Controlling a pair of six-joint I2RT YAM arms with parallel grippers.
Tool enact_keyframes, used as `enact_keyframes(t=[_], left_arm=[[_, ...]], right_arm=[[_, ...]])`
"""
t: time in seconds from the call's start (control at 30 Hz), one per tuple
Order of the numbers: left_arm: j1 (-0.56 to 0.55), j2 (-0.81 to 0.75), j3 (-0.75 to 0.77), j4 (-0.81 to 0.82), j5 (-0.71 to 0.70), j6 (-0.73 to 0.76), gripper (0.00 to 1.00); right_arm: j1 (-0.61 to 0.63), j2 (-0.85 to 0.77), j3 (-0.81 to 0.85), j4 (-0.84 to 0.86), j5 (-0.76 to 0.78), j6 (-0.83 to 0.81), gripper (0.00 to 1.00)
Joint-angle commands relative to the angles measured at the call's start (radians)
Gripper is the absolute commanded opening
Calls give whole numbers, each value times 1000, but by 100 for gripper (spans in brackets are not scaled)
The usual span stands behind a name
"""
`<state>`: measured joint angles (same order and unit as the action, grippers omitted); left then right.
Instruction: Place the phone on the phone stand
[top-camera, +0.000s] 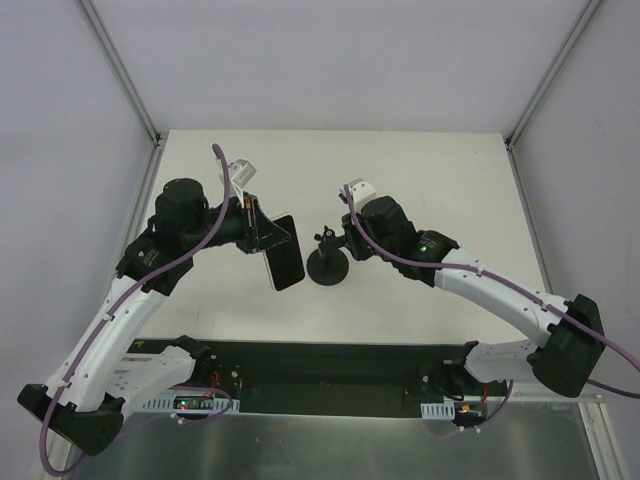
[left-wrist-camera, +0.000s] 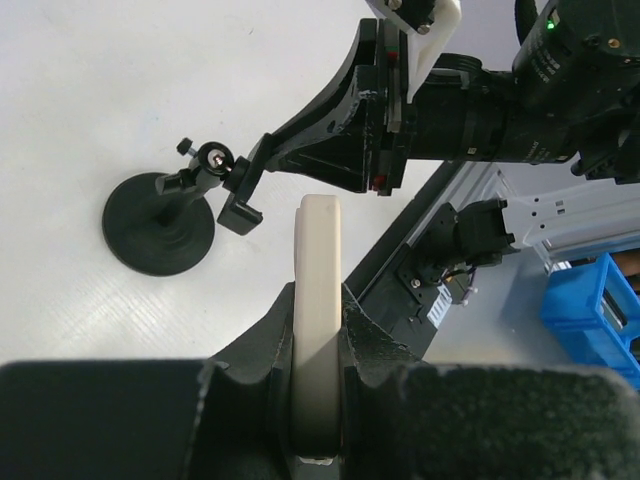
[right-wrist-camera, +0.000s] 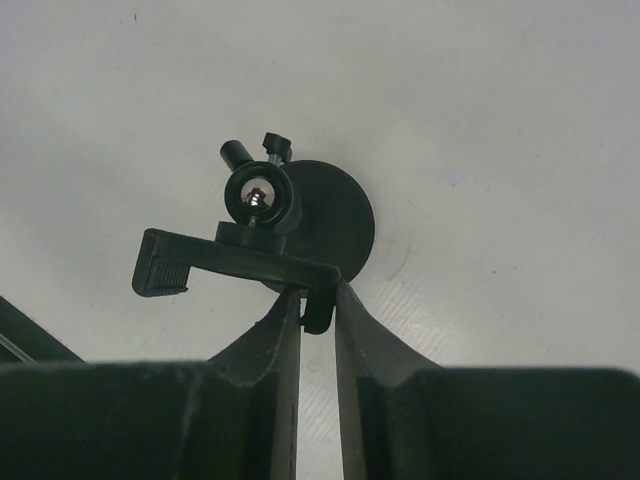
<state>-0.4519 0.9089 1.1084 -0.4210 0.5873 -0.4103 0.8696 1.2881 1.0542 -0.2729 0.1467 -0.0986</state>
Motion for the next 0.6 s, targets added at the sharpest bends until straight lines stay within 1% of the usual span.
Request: enact_keyframes(t=[0.0,0.07,0.1,0.17,0.2,0.27,0.33,0.4,0.43,0.47,0.5,0.53,0.57], left_arm=[[-4,-36,-37,203,94,-12,0],[-8,-42,-70,283,140,-27,0],[-11,-45,-102,366,150,-28,0],[-30,-48,-133,447,161,-25,0],[-37,-50,-162,528,166,-19,0],[-57,-51,-195,618,174,-1,0],[-62,-35,-238,755,192,16,0],[-65,-15,-271,848,264,28,0],[-68,17,-277,946,299,45,0],[-70,37,-280,987,333,54,0],[-76,60,-275,1022,406,67,0],[-77,112,-268,1063,439,92,0],[-77,137,-259,1083,469,103,0]], right_arm=[[6,8,4,51,17,-19,13],[5,8,3,57,17,-30,4],[6,8,-3,60,11,-33,1],[5,8,-11,78,4,-46,1],[3,8,-14,83,-2,-50,1],[5,13,-16,84,-13,-56,1],[-1,14,-20,89,-39,-65,1],[-20,8,-31,112,-120,-87,1],[-30,8,-37,126,-152,-93,1],[-43,8,-43,144,-252,-101,1],[-69,11,-37,147,-294,-111,1],[-81,14,-33,146,-333,-121,1],[-93,16,-28,149,-407,-128,1]])
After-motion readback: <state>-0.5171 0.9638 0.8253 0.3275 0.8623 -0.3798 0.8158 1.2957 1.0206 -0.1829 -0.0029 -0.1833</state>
